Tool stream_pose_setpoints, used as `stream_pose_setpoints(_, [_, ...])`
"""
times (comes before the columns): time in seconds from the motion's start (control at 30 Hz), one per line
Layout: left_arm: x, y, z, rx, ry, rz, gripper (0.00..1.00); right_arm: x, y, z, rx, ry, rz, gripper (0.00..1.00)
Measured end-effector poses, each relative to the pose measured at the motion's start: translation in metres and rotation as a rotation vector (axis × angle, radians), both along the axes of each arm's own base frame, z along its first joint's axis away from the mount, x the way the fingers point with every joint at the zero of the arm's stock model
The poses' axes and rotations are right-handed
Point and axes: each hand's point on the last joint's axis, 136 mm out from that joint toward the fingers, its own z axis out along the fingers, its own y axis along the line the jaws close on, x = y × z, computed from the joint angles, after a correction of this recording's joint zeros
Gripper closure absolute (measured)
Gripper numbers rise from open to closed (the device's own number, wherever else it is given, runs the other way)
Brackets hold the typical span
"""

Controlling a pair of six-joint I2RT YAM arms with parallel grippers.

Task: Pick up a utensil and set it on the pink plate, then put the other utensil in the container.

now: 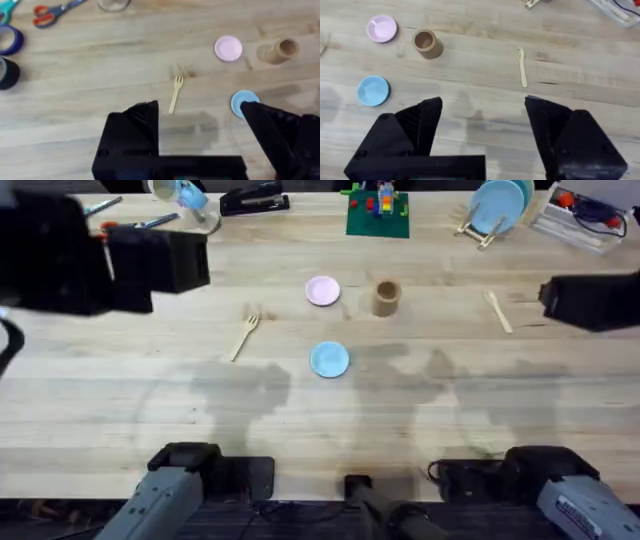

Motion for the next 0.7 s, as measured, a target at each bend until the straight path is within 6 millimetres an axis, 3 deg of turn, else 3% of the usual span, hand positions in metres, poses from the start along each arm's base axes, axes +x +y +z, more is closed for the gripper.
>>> stream_pose_setpoints(0.2, [0.015, 0.000, -0.015, 0.000, 0.165, 0.000, 0.008, 0.000, 0.000, 0.010, 0.000, 0.037, 0.000, 0.007])
stream_pose_setpoints(0.37, [0.030, 0.000, -0.024, 0.001, 0.228, 0.000, 0.008, -0.003, 0.000, -0.004, 0.001, 0.130, 0.000, 0.007])
stream_pose_setpoints(0.7, [0.031, 0.000, -0.027, 0.001, 0.246, 0.000, 0.008, 0.010, 0.000, -0.014, 0.002, 0.187, 0.000, 0.007])
